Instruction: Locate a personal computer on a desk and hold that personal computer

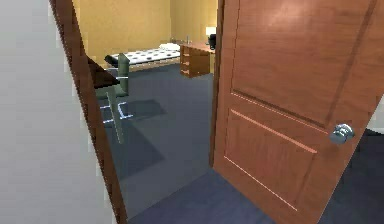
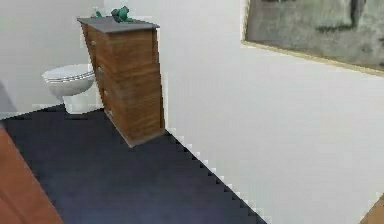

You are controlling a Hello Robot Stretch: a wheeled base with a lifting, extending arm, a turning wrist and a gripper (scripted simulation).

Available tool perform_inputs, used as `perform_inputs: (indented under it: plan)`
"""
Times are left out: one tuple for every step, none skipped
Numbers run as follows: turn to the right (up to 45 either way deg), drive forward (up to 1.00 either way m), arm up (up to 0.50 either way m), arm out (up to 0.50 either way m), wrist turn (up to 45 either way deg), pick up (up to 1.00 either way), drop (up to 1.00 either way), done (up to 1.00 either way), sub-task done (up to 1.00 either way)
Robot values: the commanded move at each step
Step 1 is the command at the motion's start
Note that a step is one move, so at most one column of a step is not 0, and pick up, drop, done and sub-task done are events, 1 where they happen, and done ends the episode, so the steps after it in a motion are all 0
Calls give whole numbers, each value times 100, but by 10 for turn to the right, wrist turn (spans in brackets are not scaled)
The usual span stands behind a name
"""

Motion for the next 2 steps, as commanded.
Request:
perform_inputs:
  plan:
    - [30, 0, 0, 0, 0, 0, 0, 0, 0]
    - [0, 80, 0, 0, 0, 0, 0, 0, 0]
